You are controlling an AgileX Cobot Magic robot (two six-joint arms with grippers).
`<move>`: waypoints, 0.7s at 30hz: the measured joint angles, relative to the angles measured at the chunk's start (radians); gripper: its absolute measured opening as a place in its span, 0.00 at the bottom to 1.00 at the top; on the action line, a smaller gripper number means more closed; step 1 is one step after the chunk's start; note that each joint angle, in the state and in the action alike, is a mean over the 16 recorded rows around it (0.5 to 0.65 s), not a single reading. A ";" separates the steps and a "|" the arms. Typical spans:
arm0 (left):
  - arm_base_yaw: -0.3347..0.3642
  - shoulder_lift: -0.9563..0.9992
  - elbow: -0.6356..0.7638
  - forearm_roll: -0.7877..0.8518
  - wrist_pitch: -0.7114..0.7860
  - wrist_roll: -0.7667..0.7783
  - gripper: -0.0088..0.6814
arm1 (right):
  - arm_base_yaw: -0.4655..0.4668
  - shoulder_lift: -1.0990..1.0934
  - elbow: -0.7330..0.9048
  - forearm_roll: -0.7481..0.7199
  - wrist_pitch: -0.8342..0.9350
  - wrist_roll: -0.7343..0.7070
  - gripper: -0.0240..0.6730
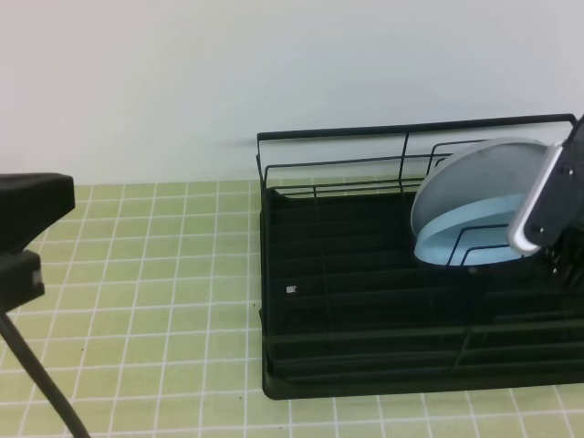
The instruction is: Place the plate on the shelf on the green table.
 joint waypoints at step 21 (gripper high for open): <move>0.000 0.000 0.000 -0.047 -0.004 0.028 0.01 | 0.000 0.038 -0.068 0.516 -0.104 -0.403 0.96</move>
